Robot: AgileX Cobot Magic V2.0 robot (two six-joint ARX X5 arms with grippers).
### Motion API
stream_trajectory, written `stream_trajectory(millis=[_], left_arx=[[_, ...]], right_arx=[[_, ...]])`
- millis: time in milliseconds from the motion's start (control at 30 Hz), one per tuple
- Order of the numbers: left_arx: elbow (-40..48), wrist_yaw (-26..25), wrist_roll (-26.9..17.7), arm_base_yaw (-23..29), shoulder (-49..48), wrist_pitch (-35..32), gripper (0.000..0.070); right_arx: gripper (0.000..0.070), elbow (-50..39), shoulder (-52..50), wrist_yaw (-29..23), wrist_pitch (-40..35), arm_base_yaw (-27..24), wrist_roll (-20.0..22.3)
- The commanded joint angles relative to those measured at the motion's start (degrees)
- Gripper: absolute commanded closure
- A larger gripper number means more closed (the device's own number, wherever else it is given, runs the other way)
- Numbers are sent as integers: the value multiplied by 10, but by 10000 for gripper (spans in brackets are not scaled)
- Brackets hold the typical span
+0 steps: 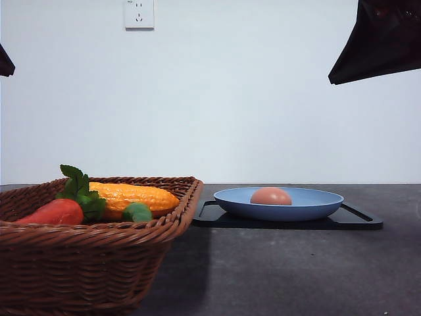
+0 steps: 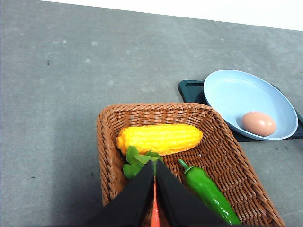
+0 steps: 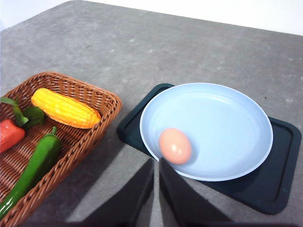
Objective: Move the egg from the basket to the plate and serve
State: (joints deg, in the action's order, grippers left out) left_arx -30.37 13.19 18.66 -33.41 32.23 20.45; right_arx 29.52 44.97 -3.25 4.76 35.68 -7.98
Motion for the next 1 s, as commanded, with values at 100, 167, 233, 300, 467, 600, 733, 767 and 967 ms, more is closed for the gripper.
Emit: stream_trajectory(millis=[100,167,233,300,467,600,733,767,967], left_arx=[[-7,-1,2,-4,3,-8,700],[-7,-1,2,-4,3,-7,700],[-7,-1,3,-4,-4,0,700],[-7,-1,-7,2,-34,13,700],[12,-1,-56,74,-145,-12,700],[56,-1,-68,177,-234,-31,700],[125,-2,-87,264,-302,-45,700],[145,-2,-87,281,-316,-51,700],[227,-30,-86,342,-321,-73,700]], right_arx=[[700,7,2,-2,-5,6,-8],[700,7,2,-2,-5,6,-8],[700,7,2,-2,-5,5,-8],[700,7,2,-2,-6,5,-8],[700,7,2,-2,-6,6,-8],[700,7,2,-2,-6,5,-8],[700,7,2,-2,-6,5,-8],[700,7,2,-2,-6,5,-8],[700,7,2,-2,-7,6,-8]])
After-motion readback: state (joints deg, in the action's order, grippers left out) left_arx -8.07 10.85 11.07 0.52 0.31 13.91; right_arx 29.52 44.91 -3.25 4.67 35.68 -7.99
